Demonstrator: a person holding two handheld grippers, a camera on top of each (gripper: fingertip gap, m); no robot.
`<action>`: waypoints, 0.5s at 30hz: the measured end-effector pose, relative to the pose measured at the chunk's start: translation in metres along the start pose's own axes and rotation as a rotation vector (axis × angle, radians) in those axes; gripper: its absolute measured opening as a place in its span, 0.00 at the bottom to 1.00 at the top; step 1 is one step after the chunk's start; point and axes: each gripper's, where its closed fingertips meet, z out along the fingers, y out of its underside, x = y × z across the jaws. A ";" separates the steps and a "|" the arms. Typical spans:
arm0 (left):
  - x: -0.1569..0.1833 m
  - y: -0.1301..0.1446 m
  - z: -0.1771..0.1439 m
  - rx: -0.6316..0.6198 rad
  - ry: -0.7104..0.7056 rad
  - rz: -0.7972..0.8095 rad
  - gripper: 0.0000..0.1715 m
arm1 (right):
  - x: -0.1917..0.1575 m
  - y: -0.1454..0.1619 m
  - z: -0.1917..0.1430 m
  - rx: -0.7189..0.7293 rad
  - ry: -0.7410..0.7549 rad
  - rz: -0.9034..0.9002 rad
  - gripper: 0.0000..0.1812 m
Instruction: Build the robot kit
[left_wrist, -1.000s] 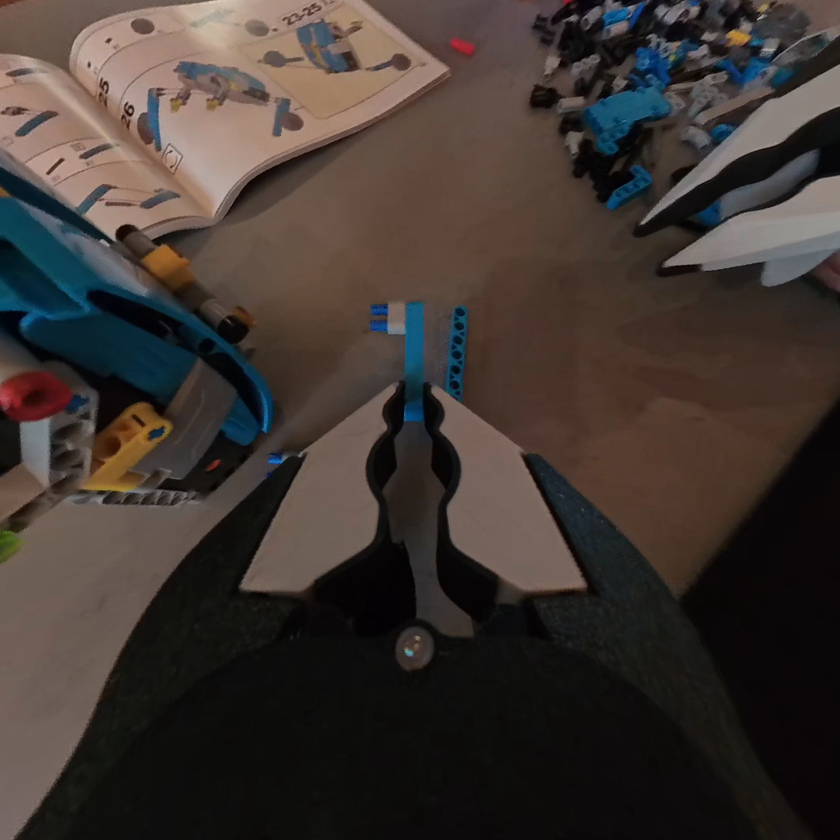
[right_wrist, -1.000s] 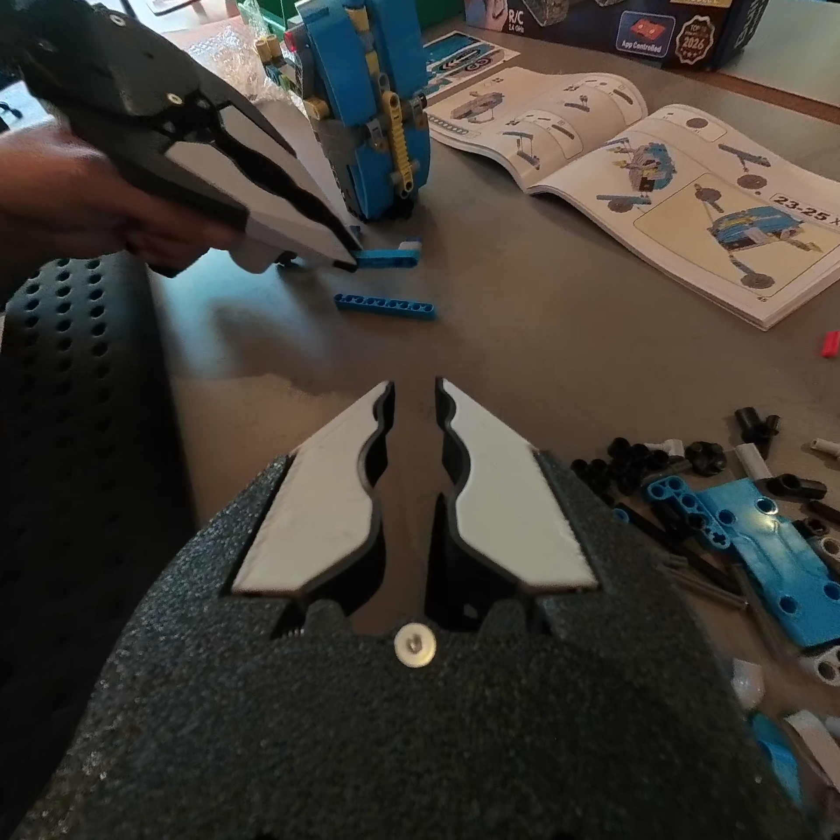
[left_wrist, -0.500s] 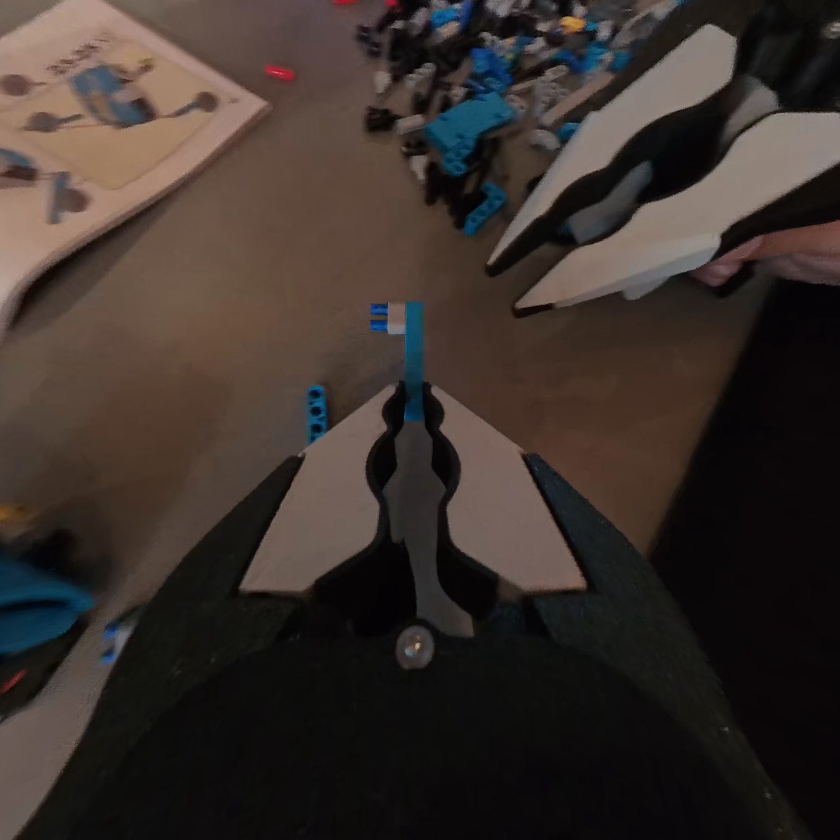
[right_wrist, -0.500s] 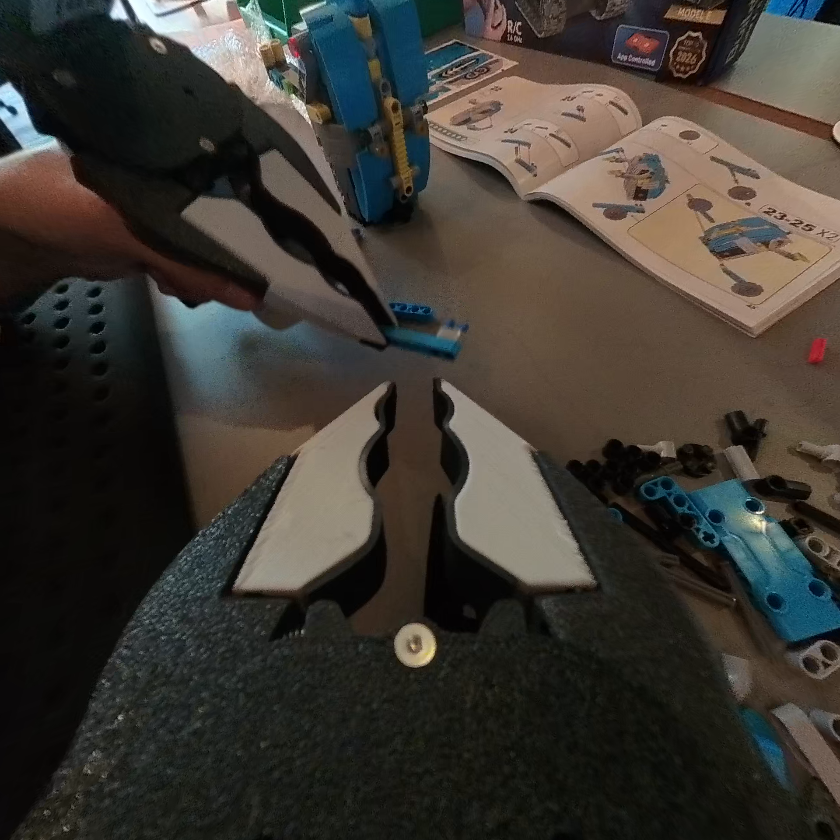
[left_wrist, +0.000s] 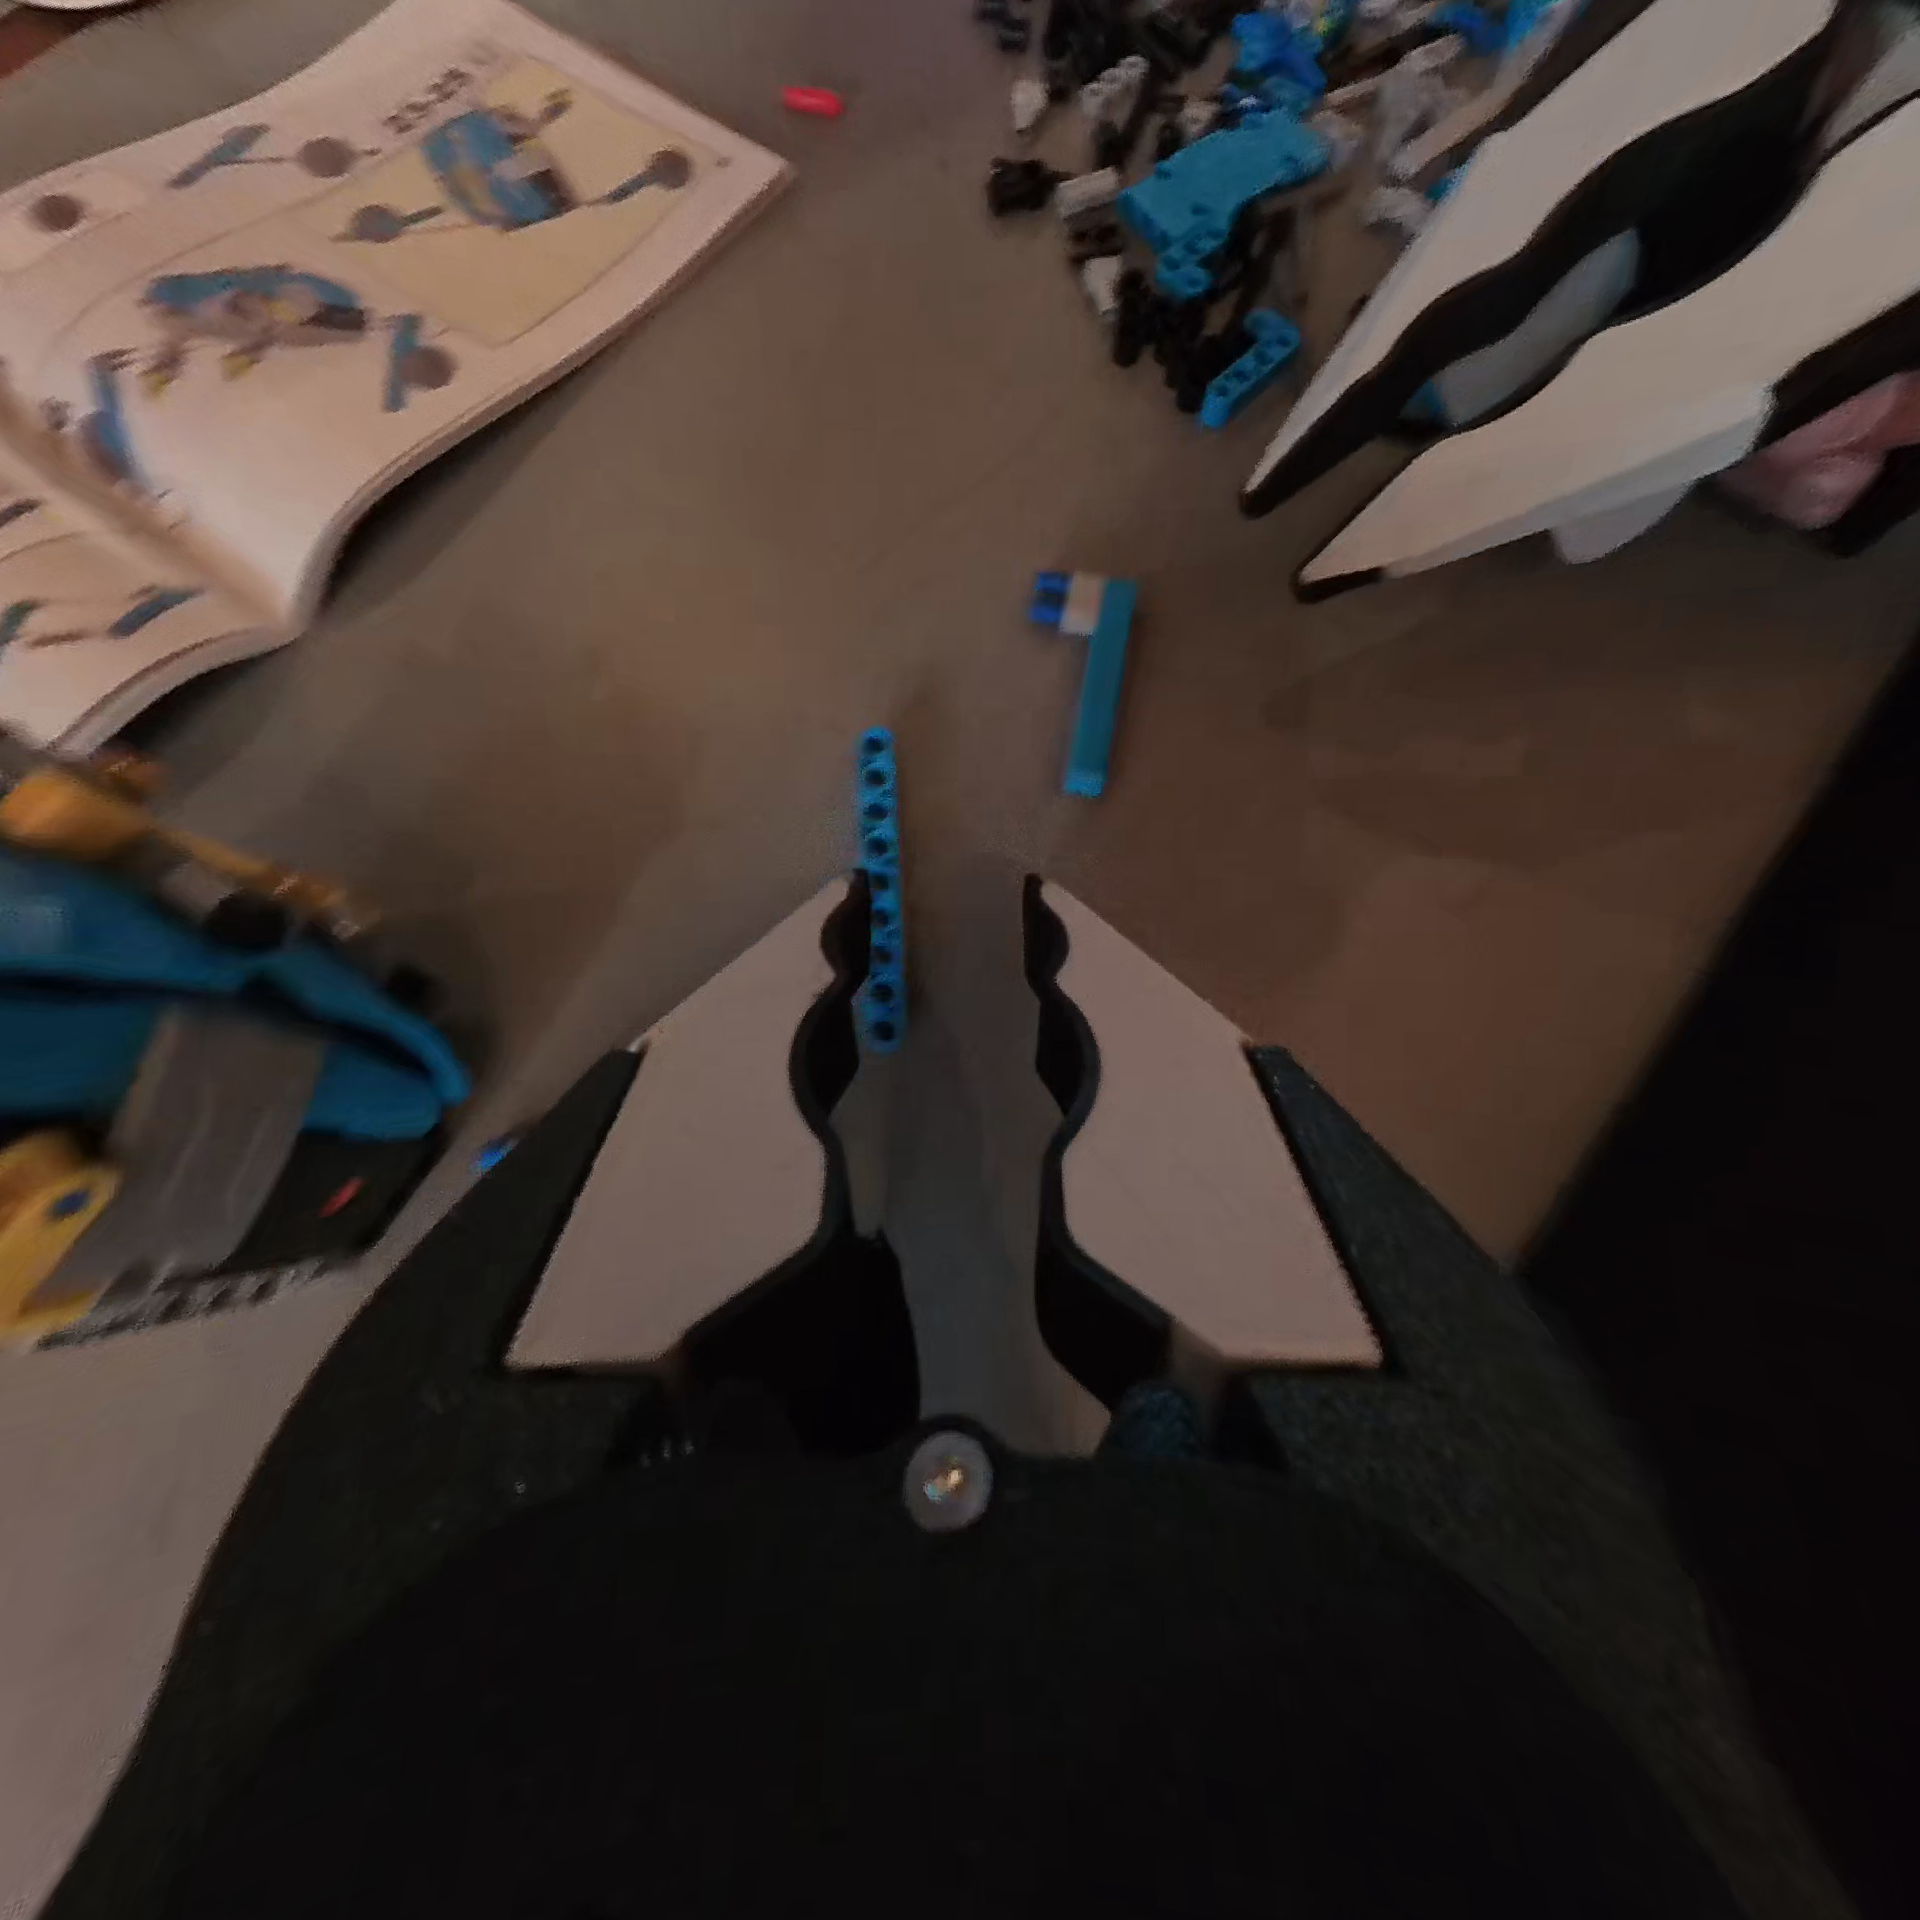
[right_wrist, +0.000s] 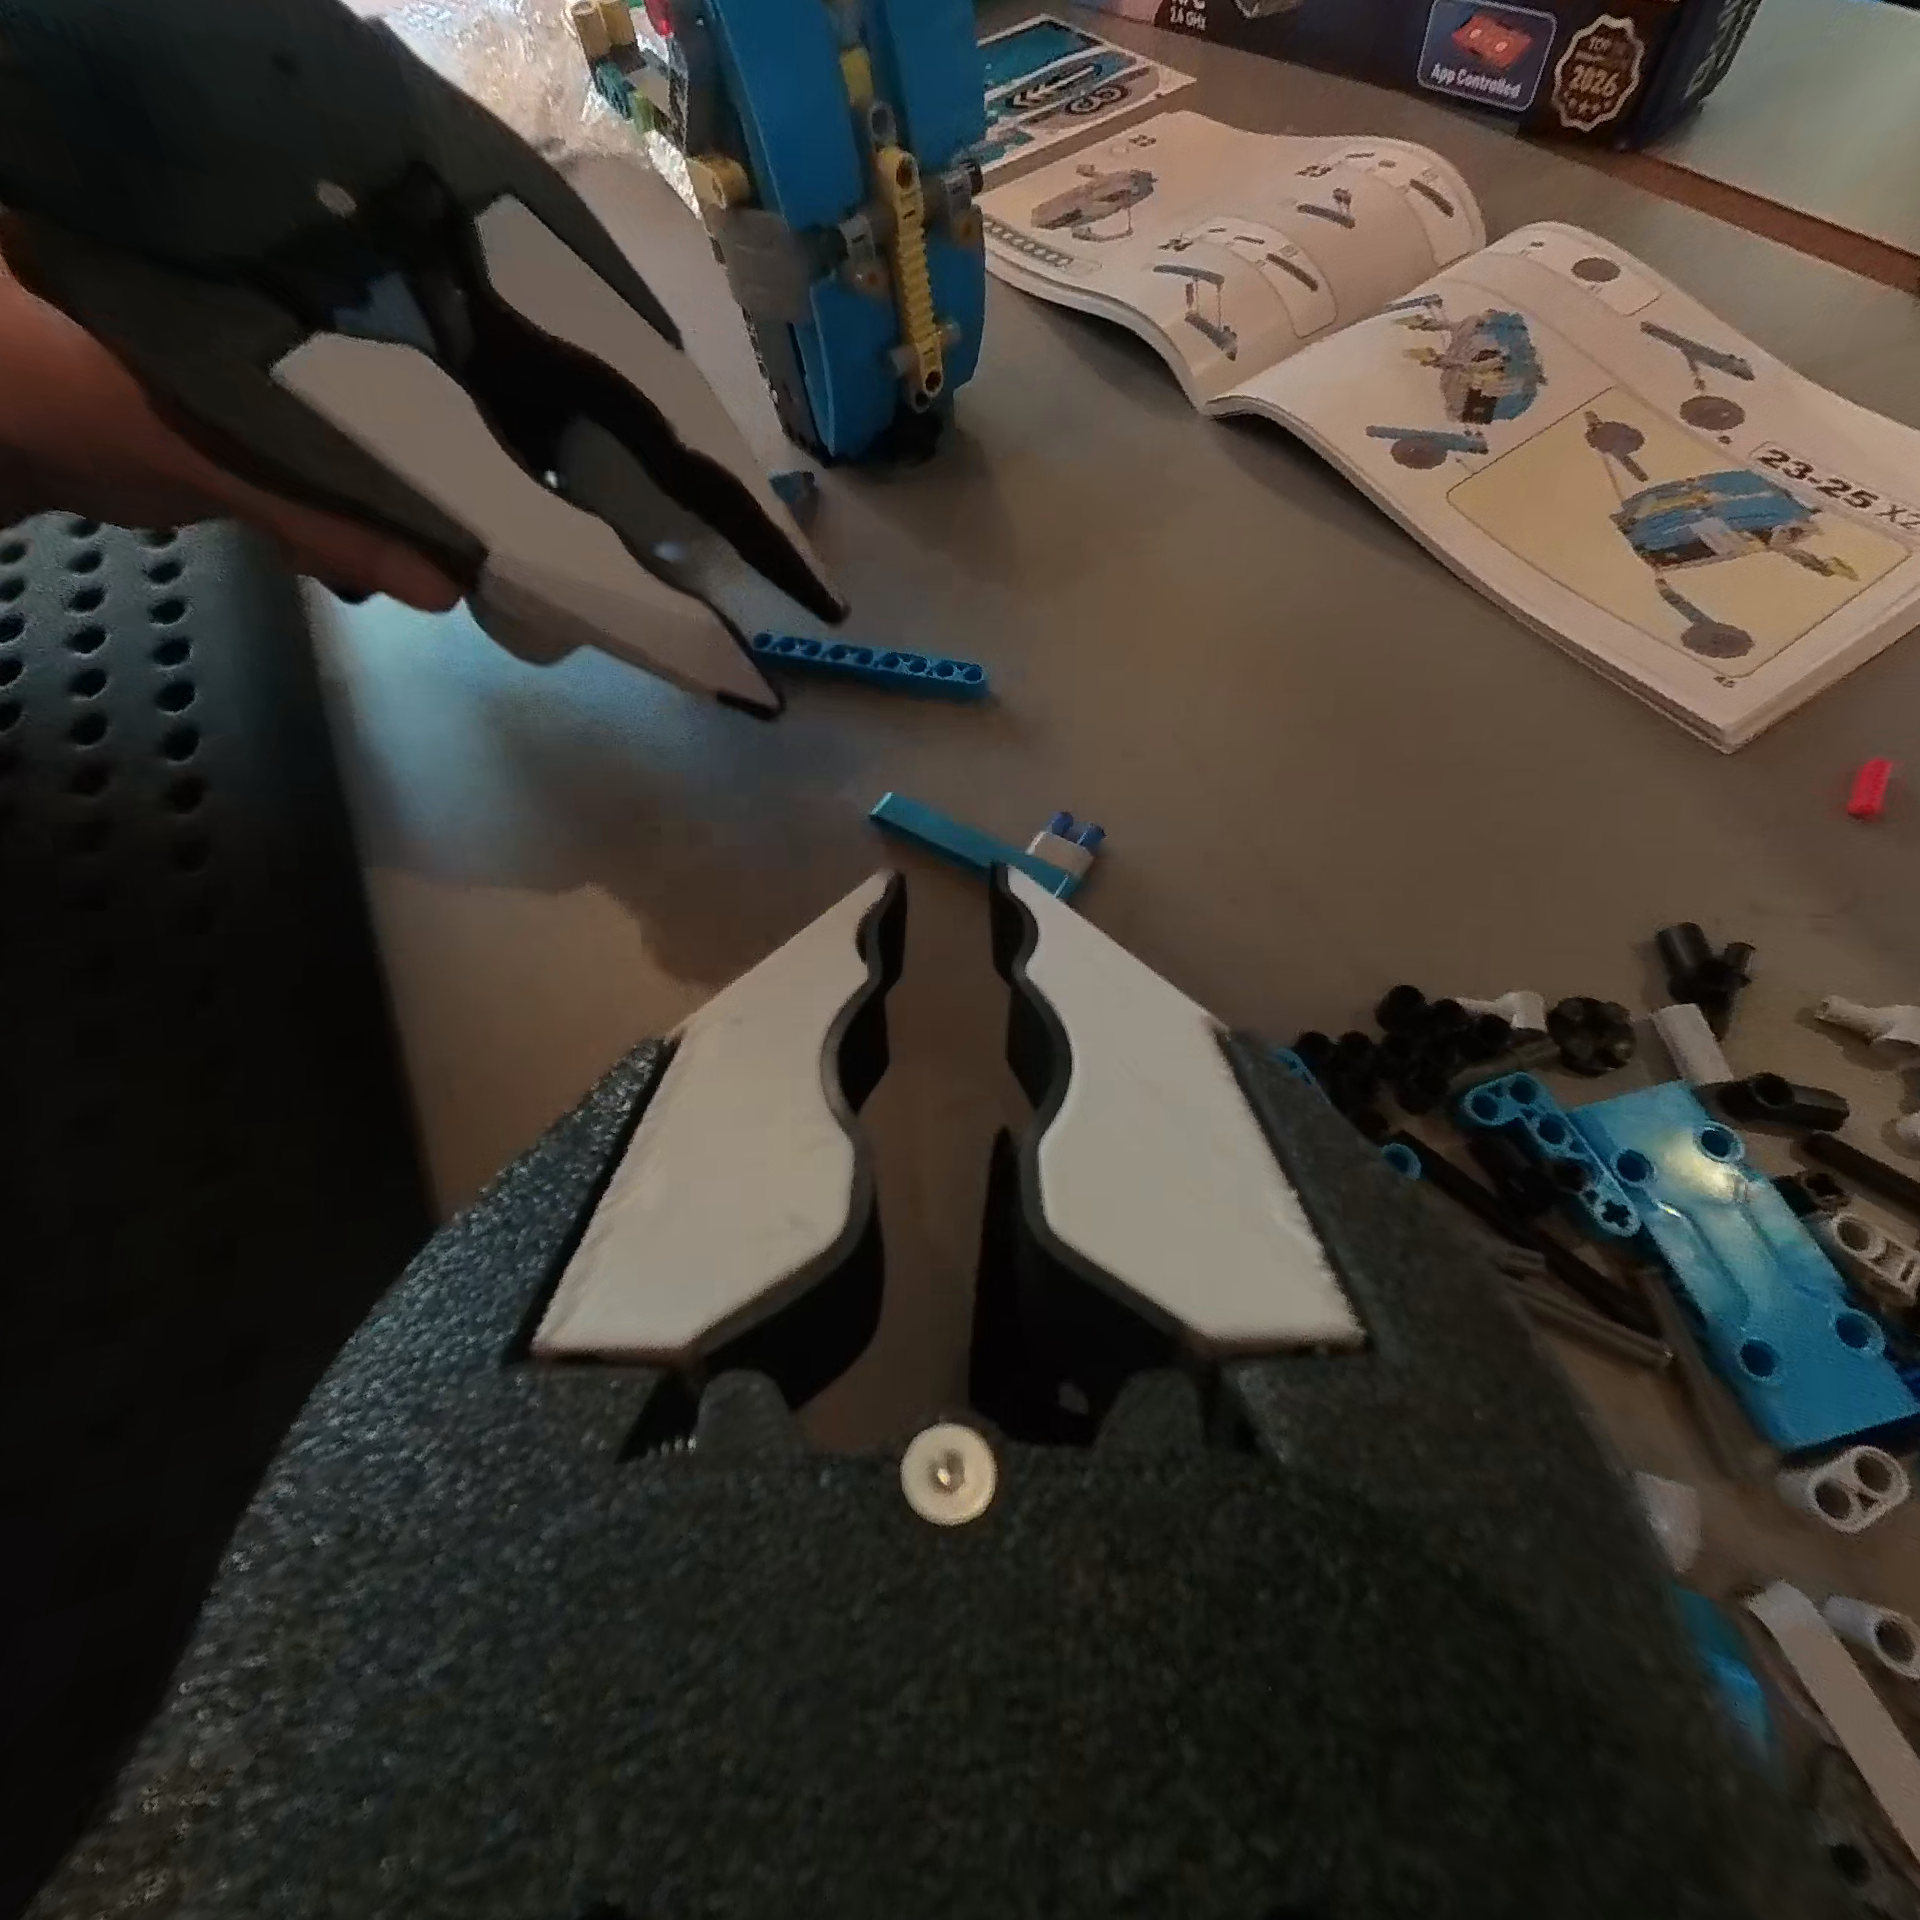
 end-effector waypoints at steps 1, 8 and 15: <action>-0.008 0.004 -0.003 -0.007 -0.041 0.002 0.17 | 0.000 0.001 0.002 -0.009 0.001 -0.003 0.09; -0.020 0.019 0.009 -0.097 -0.108 0.074 0.05 | -0.015 0.006 0.045 -0.185 0.005 -0.123 0.10; -0.050 0.011 0.015 -0.185 -0.340 0.387 0.04 | -0.008 0.007 0.048 -0.194 0.032 -0.063 0.09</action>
